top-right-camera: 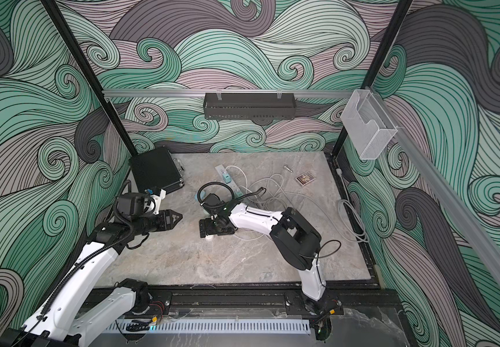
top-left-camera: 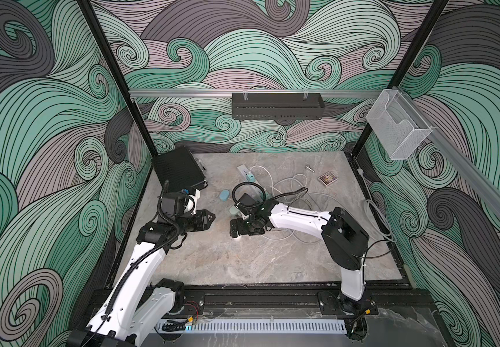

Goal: Charge the bluetooth headset
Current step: Pick up the bluetooth headset from the center of the board.

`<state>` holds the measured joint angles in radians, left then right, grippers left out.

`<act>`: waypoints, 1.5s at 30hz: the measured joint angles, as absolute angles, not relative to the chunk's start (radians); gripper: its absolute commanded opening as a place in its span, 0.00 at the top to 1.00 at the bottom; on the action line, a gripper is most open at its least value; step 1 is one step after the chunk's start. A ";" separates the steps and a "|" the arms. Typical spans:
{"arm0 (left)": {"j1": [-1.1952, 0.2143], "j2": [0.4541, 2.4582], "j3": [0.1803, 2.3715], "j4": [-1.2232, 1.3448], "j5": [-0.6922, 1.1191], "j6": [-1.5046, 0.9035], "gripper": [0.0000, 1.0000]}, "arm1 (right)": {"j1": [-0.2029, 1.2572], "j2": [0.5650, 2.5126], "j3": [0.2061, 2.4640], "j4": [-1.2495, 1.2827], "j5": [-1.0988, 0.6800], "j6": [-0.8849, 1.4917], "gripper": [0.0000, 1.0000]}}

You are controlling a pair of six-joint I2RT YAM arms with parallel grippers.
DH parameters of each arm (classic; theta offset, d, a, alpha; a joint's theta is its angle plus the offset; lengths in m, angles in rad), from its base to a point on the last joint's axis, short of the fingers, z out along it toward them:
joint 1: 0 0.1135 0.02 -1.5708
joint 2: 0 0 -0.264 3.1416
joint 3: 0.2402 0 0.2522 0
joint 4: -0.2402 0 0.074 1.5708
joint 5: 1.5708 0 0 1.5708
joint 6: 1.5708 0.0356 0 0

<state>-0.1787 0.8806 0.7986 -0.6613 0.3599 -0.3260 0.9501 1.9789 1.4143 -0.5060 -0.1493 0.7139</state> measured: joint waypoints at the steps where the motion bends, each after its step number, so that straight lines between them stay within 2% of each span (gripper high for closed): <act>1: -0.179 0.881 0.798 -0.673 0.367 -0.326 0.53 | 0.952 1.988 1.424 -0.506 -0.142 0.720 0.15; 5: -0.179 0.880 0.796 -0.701 0.389 -0.326 0.53 | 0.961 2.008 1.446 -0.517 -0.112 0.740 0.21; 12: -0.179 0.879 0.785 -0.703 0.408 -0.326 0.53 | 0.973 2.032 1.485 -0.537 -0.071 0.772 0.38; 20: -0.179 0.880 0.783 -0.703 0.421 -0.322 0.53 | 0.979 2.101 1.511 -0.545 -0.059 0.798 0.43; 26: -0.179 0.880 0.783 -0.703 0.424 -0.321 0.53 | 0.983 2.131 1.549 -0.560 -0.044 0.808 0.61; 33: -0.179 0.882 0.783 -0.702 0.424 -0.316 0.53 | 0.987 2.114 1.533 -0.558 -0.049 0.794 0.71; 37: -0.179 0.900 0.780 -0.670 0.462 -0.292 0.54 | 0.971 2.009 1.446 -0.530 -0.122 0.763 0.78; 41: -0.179 0.906 0.733 -0.540 0.551 -0.290 0.55 | 0.918 1.850 1.384 -0.467 -0.264 0.738 0.78; 45: -0.179 0.897 0.663 -0.348 0.639 -0.310 0.49 | 0.826 1.700 1.325 -0.357 -0.442 0.744 0.78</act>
<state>-0.1791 0.8974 0.6628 -0.3481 0.6388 -0.3103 0.8265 1.7004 1.3247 -0.3569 -0.4416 0.7444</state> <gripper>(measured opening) 0.485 0.416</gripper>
